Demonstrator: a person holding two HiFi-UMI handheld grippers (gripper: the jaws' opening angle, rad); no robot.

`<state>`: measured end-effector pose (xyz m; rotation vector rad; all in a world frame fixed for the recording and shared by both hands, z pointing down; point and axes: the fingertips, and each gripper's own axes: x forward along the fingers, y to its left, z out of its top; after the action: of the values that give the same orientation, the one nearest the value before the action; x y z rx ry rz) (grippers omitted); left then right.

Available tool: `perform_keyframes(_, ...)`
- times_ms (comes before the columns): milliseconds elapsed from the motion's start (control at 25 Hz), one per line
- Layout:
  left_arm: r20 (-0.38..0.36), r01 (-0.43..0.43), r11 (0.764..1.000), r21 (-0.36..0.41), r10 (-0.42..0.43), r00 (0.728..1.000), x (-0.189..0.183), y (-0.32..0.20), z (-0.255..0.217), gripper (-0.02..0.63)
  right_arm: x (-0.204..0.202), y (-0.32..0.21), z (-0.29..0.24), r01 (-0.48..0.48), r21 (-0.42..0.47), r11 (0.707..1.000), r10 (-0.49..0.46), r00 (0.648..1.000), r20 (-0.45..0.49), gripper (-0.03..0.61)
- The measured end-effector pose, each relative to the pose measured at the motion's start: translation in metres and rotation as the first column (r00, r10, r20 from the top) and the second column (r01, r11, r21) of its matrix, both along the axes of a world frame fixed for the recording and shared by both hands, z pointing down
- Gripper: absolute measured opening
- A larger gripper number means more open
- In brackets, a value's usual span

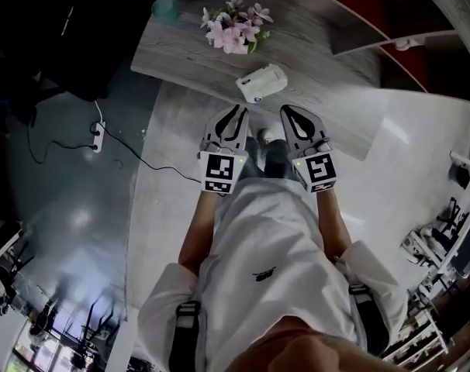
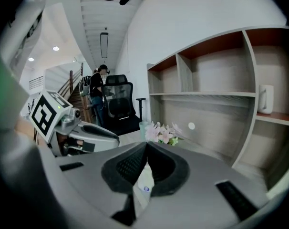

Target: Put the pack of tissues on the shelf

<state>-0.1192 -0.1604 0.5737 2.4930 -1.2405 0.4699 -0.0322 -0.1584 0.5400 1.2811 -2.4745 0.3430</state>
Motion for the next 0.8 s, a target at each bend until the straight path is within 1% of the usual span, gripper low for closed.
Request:
perform_keyframes(160, 0.019, -0.004, 0.999, -0.035, 0.004, 1.0, 0.004, -0.002, 0.027, 0.043, 0.0, 0.003, 0.019, 0.008, -0.035, 0.999, -0.008, 1.0, -0.016, 0.026)
perform_keyframes(360, 0.036, 0.01, 0.998, -0.065, -0.007, 0.999, 0.007, -0.007, 0.053, 0.048, 0.0, 0.005, 0.039, 0.045, -0.073, 0.996, -0.048, 0.998, -0.035, 0.026)
perform_keyframes(400, 0.038, 0.014, 0.997, -0.071, -0.012, 0.999, 0.008, -0.008, 0.057, 0.053, 0.0, 0.004, 0.042, 0.055, -0.08, 0.995, -0.057, 0.998, -0.032, 0.026)
perform_keyframes(440, 0.039, 0.019, 0.997, -0.079, -0.016, 0.999, 0.008, -0.009, 0.061, 0.076, -0.001, 0.003, 0.044, 0.064, -0.085, 0.994, -0.066, 0.997, -0.026, 0.026)
perform_keyframes(480, 0.039, 0.023, 0.996, -0.088, -0.019, 0.999, 0.009, -0.01, 0.066, 0.083, -0.002, 0.002, 0.046, 0.073, -0.089, 0.993, -0.075, 0.997, -0.021, 0.026)
perform_keyframes(800, 0.072, 0.044, 0.989, -0.138, -0.034, 0.997, 0.013, -0.017, 0.096, 0.084, -0.006, -0.011, 0.071, 0.126, -0.133, 0.983, -0.129, 0.992, -0.008, 0.028)
